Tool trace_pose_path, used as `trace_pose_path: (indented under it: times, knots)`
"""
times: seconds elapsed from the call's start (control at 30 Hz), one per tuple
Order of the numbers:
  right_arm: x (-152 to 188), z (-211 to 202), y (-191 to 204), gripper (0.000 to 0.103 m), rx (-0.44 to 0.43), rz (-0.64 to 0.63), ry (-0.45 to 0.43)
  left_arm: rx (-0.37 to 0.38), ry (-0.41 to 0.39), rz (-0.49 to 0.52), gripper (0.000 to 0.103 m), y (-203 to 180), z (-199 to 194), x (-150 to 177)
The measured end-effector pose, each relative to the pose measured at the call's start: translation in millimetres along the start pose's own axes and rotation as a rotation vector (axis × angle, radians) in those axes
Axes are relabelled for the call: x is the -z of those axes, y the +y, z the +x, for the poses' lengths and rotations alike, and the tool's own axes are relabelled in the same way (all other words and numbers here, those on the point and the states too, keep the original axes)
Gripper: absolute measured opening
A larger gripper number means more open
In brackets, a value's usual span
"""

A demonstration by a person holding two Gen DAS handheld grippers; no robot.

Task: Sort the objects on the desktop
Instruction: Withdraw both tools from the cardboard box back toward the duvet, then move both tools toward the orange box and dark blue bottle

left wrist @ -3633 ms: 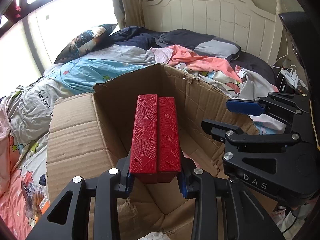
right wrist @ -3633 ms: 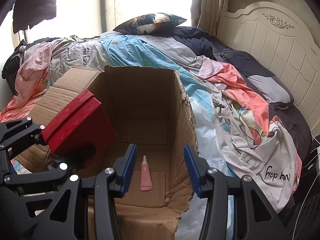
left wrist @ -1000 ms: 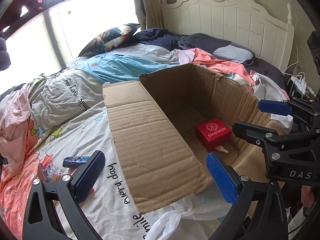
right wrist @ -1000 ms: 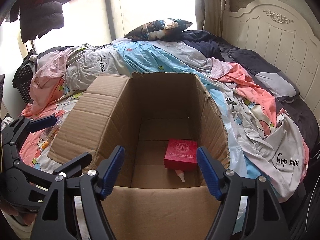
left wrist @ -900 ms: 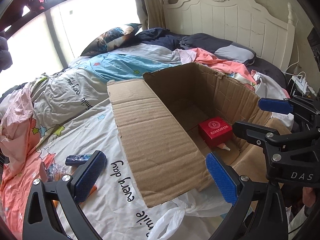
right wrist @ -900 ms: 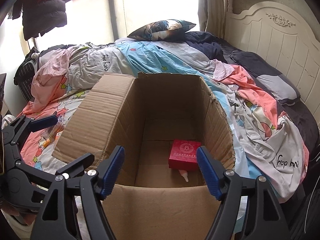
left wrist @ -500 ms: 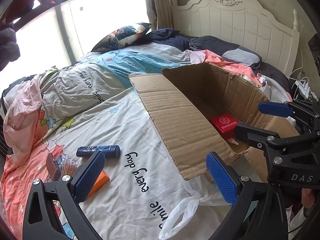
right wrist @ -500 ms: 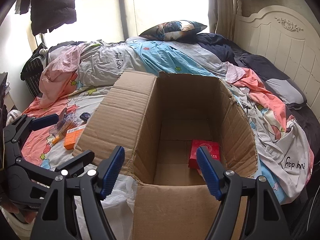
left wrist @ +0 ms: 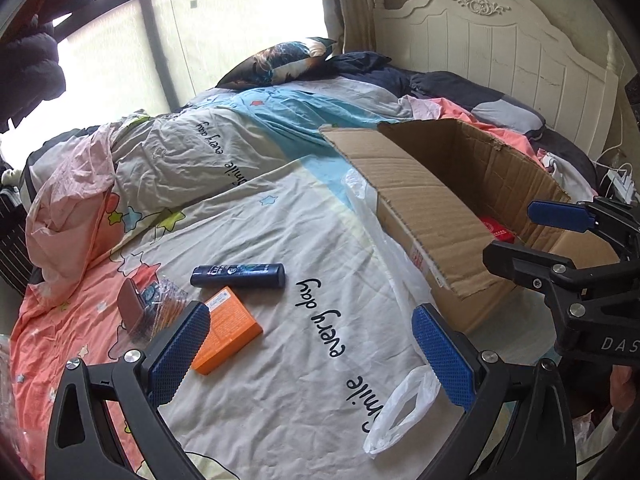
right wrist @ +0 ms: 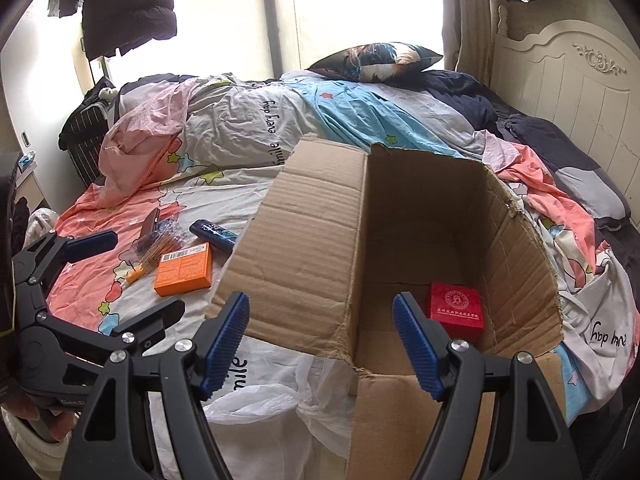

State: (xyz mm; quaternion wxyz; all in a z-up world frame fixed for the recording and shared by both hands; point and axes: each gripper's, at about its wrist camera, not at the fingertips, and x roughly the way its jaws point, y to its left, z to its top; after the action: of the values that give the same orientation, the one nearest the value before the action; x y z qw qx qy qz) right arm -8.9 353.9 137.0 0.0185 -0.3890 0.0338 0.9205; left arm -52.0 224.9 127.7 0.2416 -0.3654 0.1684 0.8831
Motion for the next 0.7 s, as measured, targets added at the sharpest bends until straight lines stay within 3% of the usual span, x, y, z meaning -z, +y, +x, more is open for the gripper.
trace_pose_path:
  times: [0.7]
  knots:
    - [1, 22, 55, 0.072, -0.043, -0.056, 0.016, -0.065, 0.034, -0.121, 0.103, 75, -8, 38]
